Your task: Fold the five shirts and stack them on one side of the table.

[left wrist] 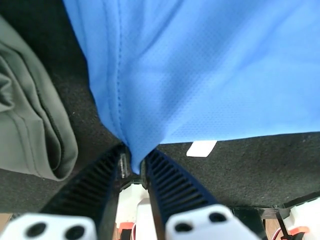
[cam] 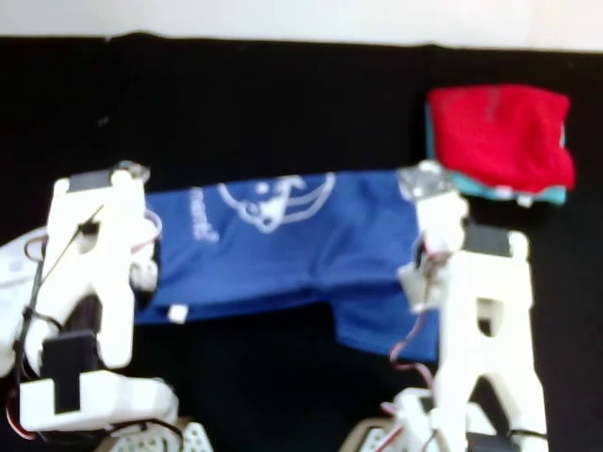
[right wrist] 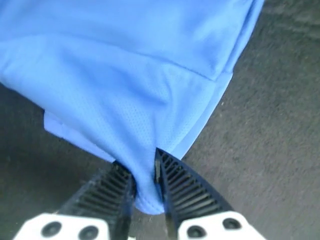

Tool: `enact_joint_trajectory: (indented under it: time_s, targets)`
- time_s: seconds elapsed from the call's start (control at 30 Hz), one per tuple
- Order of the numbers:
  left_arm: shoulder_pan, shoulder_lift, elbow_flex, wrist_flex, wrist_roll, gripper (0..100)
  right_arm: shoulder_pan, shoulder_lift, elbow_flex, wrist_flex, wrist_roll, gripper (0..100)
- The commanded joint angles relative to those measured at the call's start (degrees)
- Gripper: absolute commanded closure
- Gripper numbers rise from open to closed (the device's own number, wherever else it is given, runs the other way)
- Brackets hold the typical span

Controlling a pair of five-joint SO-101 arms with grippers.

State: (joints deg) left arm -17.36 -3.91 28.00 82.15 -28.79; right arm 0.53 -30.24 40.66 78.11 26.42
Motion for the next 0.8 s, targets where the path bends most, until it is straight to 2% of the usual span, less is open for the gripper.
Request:
enact_joint_trajectory:
  time_s: [0.0,0.23,0.53,0.77]
  targets:
    - [0.7,-2.1,0.0,-0.4,-0.5,99,0.9,-1.8,0.4,1.3,0.6,99.3]
    - [0.6,-2.1,0.0,-0.3,-0.5,99,0.9,-1.8,0.7,1.1,3.7,99.3]
    - [0.7,-2.1,3.0,-0.4,-0.5,99,1.0,-1.7,1.7,4.0,3.8,99.3]
    - [0.8,-2.1,5.8,-4.6,-0.5,99,0.7,-1.7,1.8,3.3,3.9,99.3]
